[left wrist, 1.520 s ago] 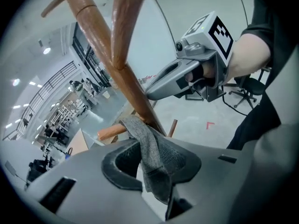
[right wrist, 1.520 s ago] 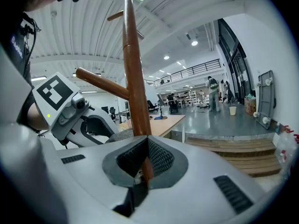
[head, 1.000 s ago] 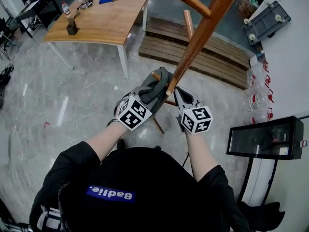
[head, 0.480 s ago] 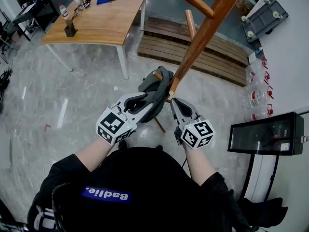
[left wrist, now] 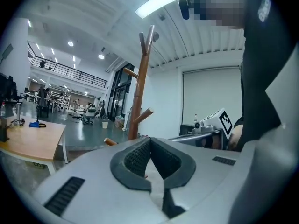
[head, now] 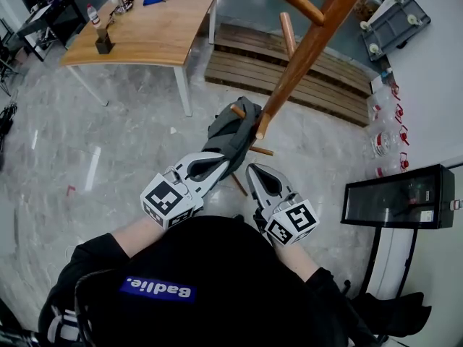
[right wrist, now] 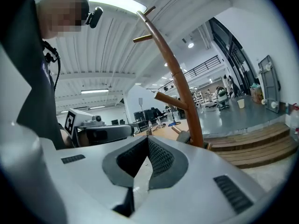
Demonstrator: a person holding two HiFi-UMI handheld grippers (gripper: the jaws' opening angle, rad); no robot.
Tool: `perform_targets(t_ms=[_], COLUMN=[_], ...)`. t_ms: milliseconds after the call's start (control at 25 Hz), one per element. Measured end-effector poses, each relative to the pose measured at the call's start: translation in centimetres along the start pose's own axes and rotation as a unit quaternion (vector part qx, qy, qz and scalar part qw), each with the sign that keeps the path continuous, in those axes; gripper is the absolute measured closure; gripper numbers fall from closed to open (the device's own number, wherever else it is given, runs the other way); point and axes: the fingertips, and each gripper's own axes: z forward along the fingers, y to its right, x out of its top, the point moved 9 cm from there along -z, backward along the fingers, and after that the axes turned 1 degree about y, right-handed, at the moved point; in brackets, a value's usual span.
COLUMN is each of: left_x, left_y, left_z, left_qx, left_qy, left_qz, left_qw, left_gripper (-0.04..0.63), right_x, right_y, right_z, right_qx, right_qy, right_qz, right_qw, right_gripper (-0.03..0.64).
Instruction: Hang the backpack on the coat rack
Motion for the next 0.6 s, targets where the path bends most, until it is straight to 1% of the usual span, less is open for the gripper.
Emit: perform_targets(t_ms=[120,240,440,600], left_x=[-0.32,-0.68,-0.69,-0.83], left_y=[-0.15,-0.01,0.3,0.33], left_z=[-0.17,-0.06,0.44,0.48], left_qx=[0.004,0.002,-0.005,-0.003], left_qy=[0.002,-0.002,-0.007,-0.01], left_qz=[-0.008,-0.016,-0.016,-0.017], left_qw=[1.0,0.9999,0.9998,0.9998], left_gripper=[0.586,0.586,0.586,0.586], right_x=[-0.85,-0.76,-0.57,-0.61], right_y=[-0.45,-0.43,-0.63,-0.59], right_z=[-0.42,-0.57,-0.35,-0.29], right_qx=[-0.002,-0.003,-0.001,0.0], right_qy=[0.003,0.008,0.005,0.001], right_qz=[0.002,-0.006,-0.016,-0.016], right_qw=[1.0,1.0,1.0,1.0], right_gripper=[0.62,0.62,0.62,0.62])
